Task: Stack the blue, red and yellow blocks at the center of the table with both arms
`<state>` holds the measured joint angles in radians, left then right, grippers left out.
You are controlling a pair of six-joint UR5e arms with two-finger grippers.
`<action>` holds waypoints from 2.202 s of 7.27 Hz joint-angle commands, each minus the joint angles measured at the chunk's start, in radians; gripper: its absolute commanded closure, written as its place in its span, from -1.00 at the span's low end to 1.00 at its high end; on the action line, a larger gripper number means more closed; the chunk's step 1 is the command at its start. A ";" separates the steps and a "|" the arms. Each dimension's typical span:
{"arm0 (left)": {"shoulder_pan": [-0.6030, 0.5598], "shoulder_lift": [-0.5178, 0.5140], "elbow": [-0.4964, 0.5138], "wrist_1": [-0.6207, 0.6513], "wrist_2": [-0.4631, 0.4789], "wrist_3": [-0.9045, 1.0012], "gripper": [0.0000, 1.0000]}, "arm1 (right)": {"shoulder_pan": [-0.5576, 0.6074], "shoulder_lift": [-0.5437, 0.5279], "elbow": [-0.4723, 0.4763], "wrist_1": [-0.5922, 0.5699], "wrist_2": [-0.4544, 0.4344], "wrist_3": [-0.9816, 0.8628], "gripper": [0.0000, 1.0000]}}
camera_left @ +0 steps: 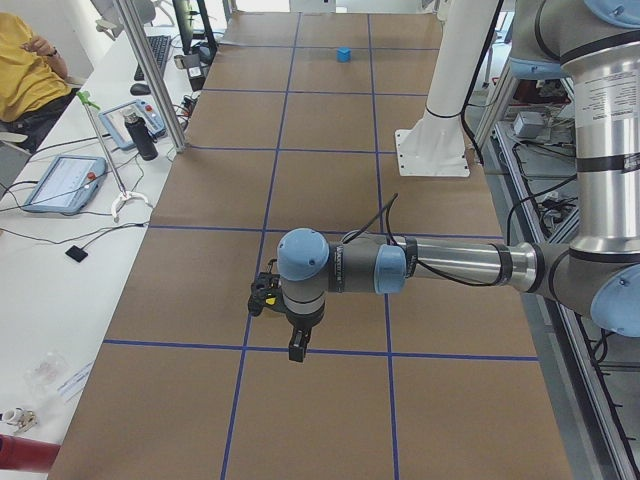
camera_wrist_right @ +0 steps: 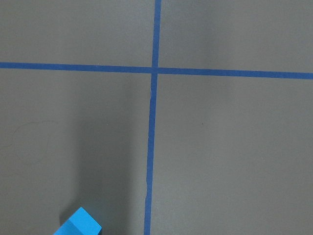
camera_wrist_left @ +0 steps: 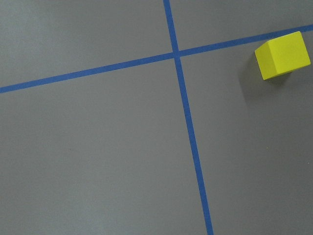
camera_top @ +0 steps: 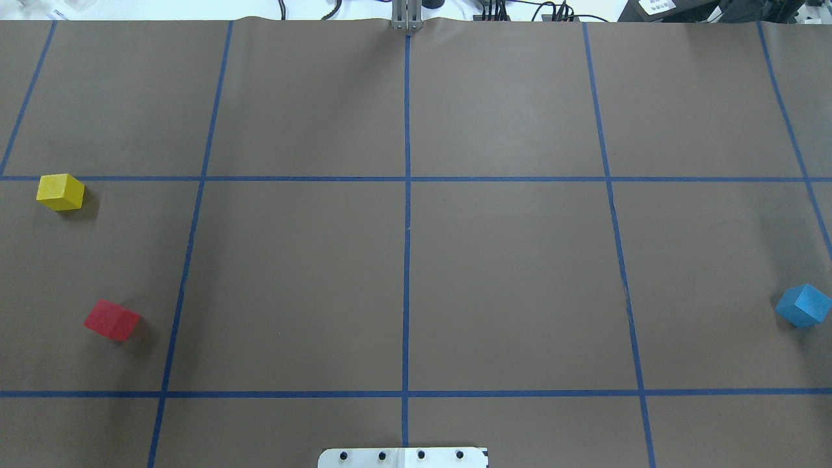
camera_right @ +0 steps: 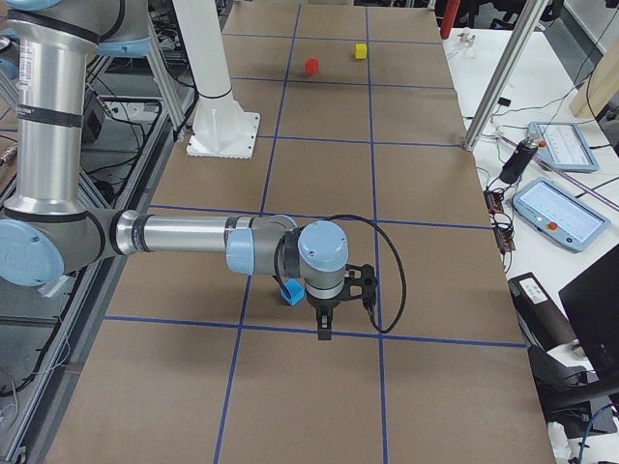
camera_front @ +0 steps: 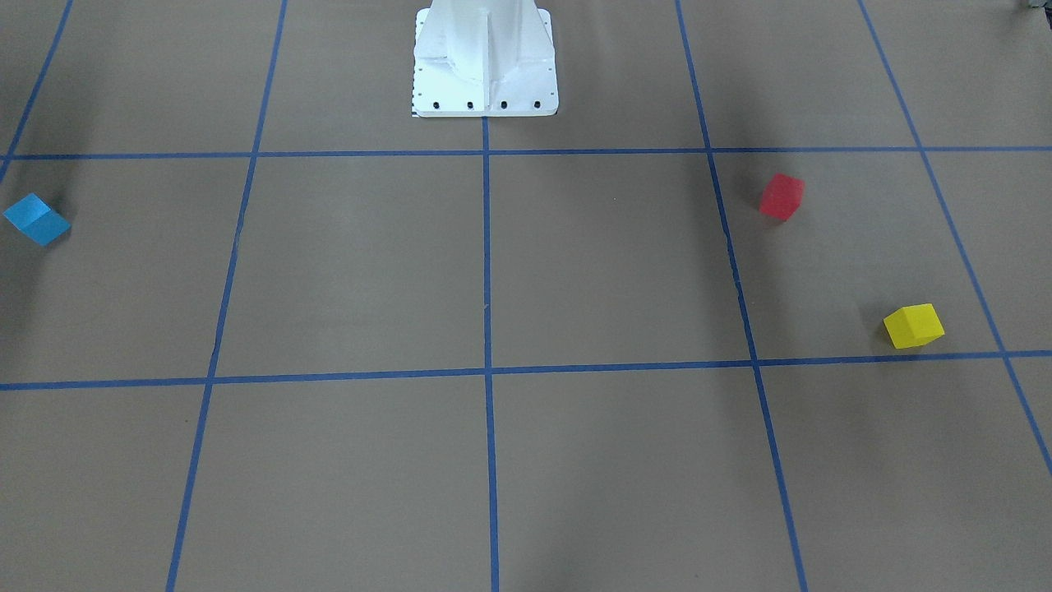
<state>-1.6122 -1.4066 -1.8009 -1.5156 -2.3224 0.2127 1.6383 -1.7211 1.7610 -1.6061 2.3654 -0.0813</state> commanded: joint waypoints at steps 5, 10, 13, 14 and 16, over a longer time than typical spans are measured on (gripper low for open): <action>0.002 -0.006 -0.049 0.000 0.003 -0.001 -1.00 | 0.000 0.009 0.050 0.005 -0.009 -0.002 -1.00; 0.000 -0.046 -0.094 -0.052 0.006 -0.010 -1.00 | 0.000 0.026 0.054 0.201 0.005 0.003 -1.00; 0.000 -0.061 -0.068 -0.262 0.009 -0.010 -1.00 | -0.020 0.049 0.069 0.225 0.121 0.021 -0.98; 0.002 -0.063 -0.064 -0.265 0.009 -0.012 -1.00 | -0.059 0.051 0.068 0.282 0.208 0.023 -0.96; 0.002 -0.063 -0.066 -0.267 0.008 -0.012 -1.00 | -0.153 -0.020 0.071 0.394 0.200 0.044 -0.98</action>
<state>-1.6109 -1.4689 -1.8675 -1.7777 -2.3143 0.2012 1.5401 -1.6999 1.8296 -1.2853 2.5632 -0.0528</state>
